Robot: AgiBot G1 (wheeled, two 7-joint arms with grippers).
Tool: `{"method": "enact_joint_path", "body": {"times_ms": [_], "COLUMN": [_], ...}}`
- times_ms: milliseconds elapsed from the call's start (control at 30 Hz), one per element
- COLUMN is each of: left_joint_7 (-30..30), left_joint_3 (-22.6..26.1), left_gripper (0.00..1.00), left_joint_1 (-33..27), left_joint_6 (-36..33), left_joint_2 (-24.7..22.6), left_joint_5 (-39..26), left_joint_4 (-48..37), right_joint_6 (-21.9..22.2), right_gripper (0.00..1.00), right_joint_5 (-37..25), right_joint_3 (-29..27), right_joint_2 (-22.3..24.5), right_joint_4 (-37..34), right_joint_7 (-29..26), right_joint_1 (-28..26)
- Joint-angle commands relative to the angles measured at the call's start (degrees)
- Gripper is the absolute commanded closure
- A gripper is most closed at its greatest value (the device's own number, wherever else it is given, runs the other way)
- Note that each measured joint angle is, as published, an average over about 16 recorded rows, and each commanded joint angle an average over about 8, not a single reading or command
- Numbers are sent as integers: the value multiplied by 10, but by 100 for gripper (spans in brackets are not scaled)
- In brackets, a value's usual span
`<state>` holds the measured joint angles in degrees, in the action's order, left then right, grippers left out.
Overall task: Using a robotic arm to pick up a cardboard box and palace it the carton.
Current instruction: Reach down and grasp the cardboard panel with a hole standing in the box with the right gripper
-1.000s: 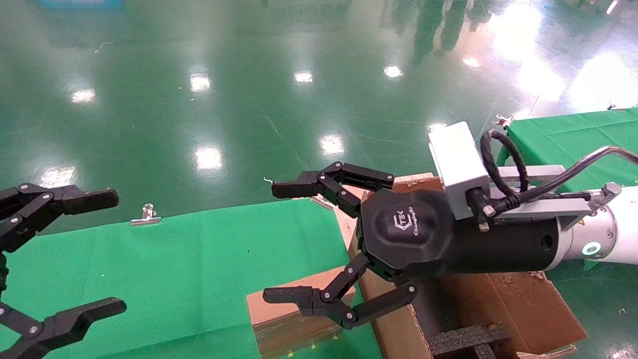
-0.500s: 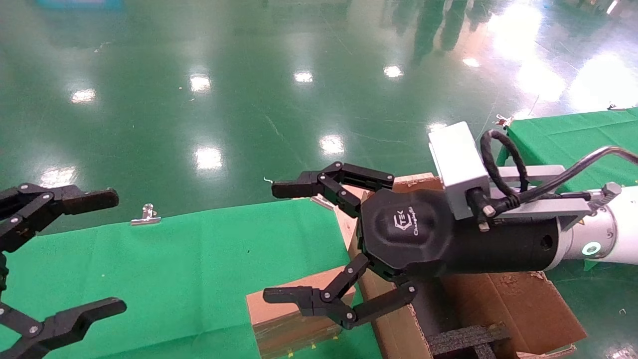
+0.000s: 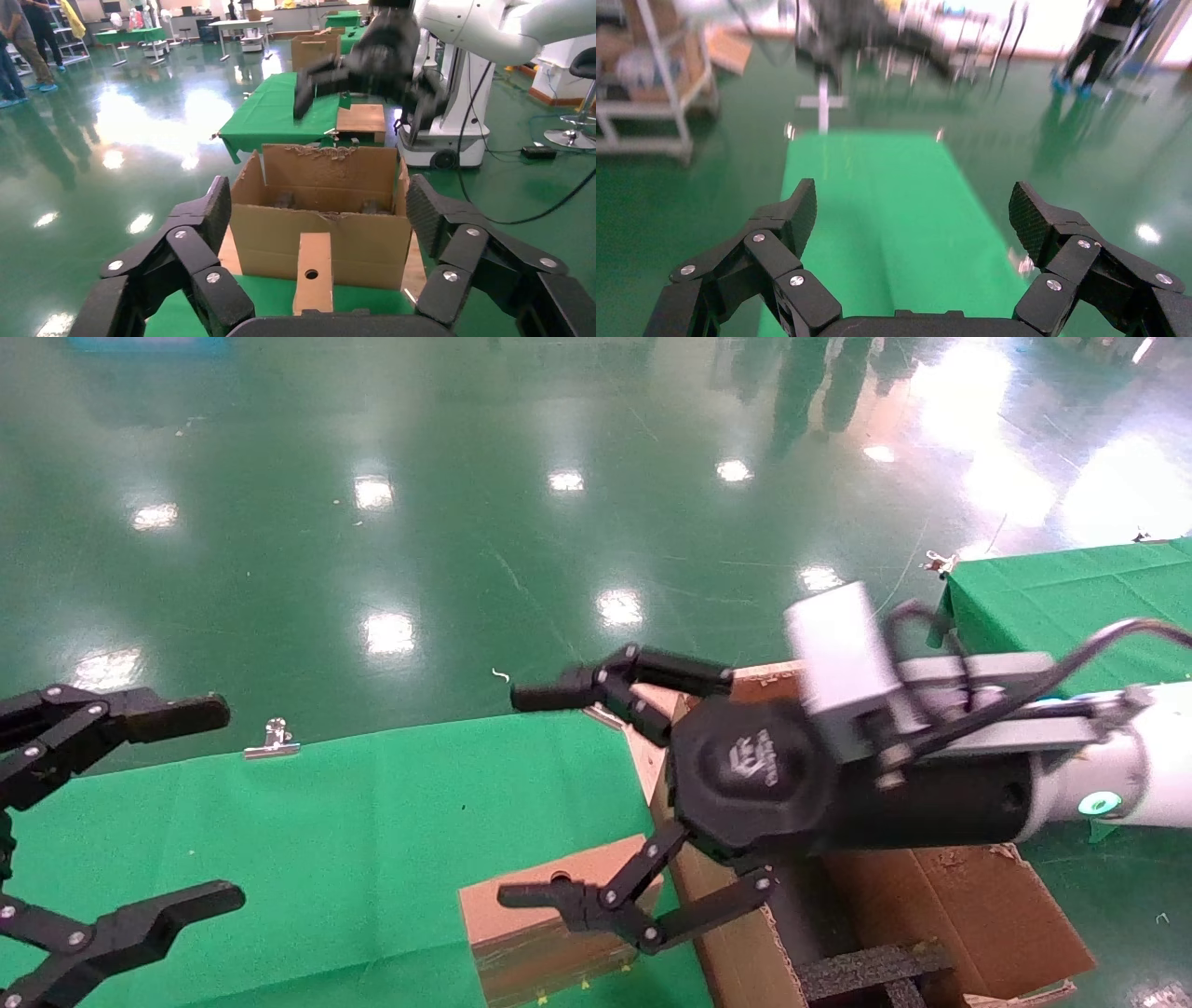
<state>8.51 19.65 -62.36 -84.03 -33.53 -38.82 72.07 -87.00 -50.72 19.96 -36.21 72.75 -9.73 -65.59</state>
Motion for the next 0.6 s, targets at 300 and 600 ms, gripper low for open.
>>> {"method": "enact_joint_path", "body": {"times_ms": [300,600], "left_joint_7": [0,0], "left_joint_3": [0,0], "left_gripper": [100,100], "left_joint_1": [0,0], "left_joint_6": [0,0], "left_joint_2": [0,0], "left_joint_5": [0,0], "left_joint_4": [0,0], "right_joint_6": [-29,-36], "right_gripper": [0,0], "right_joint_5": [-174,-282], "right_joint_3": [93,202], "right_joint_2": [-56,-122], "right_joint_4": [-44,-92], "right_joint_7": [33,61], "right_joint_1": [-96,-181]}}
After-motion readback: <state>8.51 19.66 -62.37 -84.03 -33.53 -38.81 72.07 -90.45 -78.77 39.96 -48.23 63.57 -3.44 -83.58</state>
